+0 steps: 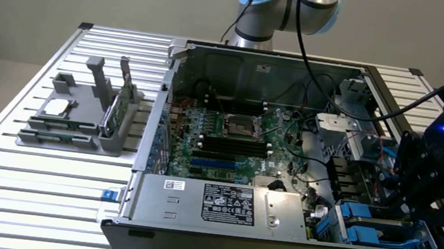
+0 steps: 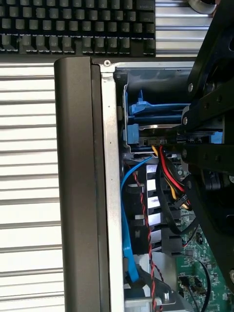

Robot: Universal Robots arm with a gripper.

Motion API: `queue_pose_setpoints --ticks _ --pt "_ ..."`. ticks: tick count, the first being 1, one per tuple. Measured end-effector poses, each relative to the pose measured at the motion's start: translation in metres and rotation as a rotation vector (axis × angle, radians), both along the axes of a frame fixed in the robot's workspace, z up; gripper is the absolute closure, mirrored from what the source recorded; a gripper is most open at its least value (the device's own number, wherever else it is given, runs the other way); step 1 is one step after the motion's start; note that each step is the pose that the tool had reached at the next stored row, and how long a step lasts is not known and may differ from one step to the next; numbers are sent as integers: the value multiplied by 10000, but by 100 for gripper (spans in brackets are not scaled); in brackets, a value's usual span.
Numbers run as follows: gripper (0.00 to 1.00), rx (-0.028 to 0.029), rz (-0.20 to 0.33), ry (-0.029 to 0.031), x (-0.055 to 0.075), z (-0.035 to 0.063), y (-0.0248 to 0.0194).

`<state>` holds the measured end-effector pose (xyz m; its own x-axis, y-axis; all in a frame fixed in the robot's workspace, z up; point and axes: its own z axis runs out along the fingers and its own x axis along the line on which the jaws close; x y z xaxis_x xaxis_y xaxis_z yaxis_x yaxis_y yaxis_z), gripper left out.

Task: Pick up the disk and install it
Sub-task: 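Insert the first disk wire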

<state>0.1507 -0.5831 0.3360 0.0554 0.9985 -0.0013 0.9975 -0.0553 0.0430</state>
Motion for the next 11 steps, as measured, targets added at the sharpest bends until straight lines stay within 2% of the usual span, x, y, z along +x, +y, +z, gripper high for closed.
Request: queue_pose_setpoints --ticks 2,3,4,11 --pt "82 1 -1 2 -1 27 -1" --pt "75 0 0 2 -1 48 -1" --pt "75 0 0 2 0 78 -1" --pt "75 0 -1 2 -1 390 -2"
